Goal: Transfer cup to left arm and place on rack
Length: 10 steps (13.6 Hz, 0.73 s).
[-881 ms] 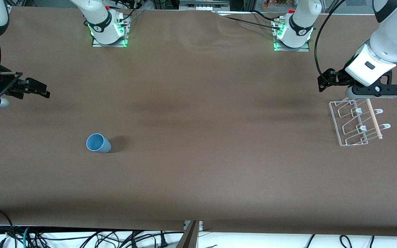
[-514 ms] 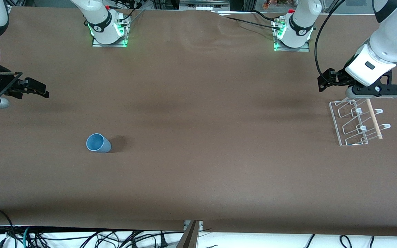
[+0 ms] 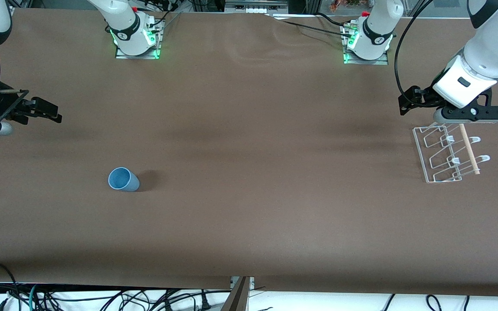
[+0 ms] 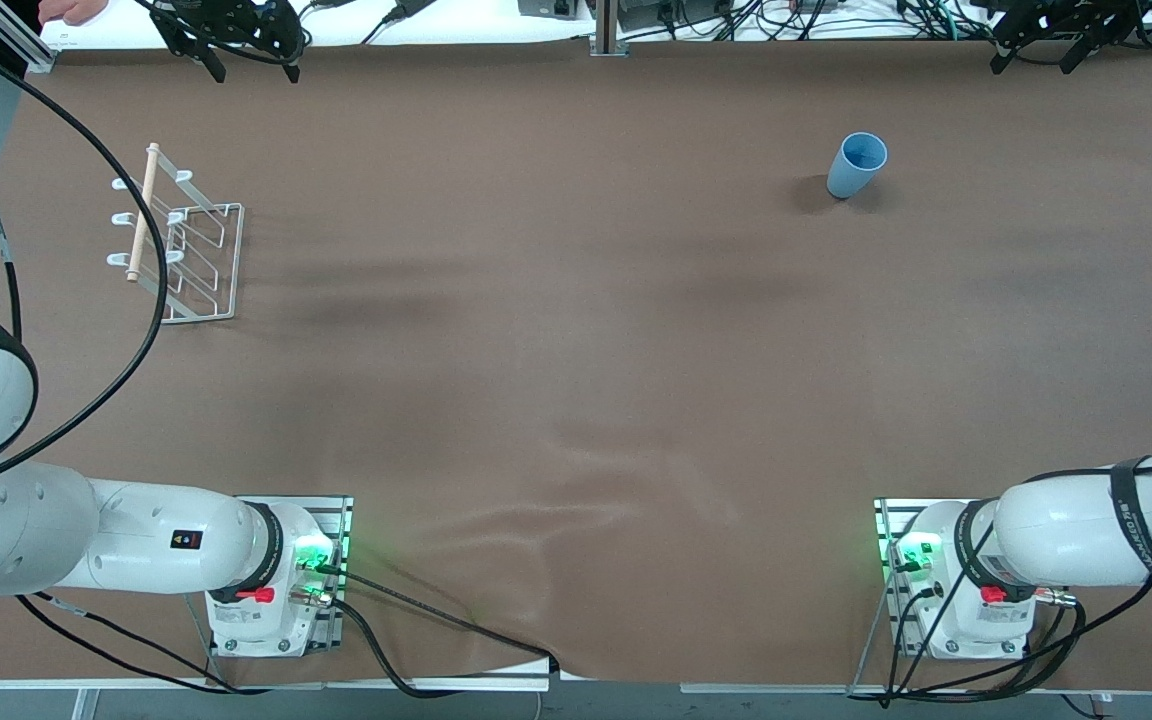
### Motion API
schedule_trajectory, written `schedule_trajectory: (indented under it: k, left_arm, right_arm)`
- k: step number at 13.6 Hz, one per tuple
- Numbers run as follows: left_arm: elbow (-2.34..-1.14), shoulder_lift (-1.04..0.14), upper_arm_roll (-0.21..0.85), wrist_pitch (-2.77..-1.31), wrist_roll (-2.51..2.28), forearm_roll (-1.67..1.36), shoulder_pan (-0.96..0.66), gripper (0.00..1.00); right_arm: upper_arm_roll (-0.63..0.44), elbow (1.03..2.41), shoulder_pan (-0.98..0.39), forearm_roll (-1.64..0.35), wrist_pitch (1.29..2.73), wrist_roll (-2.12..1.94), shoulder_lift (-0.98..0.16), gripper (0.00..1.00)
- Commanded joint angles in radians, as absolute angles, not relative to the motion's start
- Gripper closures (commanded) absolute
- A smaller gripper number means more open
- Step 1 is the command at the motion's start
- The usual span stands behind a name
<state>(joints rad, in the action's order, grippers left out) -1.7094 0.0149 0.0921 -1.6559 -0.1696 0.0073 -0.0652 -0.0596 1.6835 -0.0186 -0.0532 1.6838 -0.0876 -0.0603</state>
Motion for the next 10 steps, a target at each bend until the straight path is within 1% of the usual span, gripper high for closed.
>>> schedule_trajectory:
  k: [1,10]
  left_arm:
    - [-1.681,0.003,0.1,-1.634,-0.181,0.035,-0.064,0.0]
    - [-1.681,0.003,0.117,-1.632,-0.183,0.037,-0.063,0.0]
  right_arm:
    - [-0.048,1.677,-0.012,-0.02,1.683,-0.1,-0.057,0.0]
    - [-0.046,1.675,-0.018,-0.026,1.677,-0.095,-0.064,0.0]
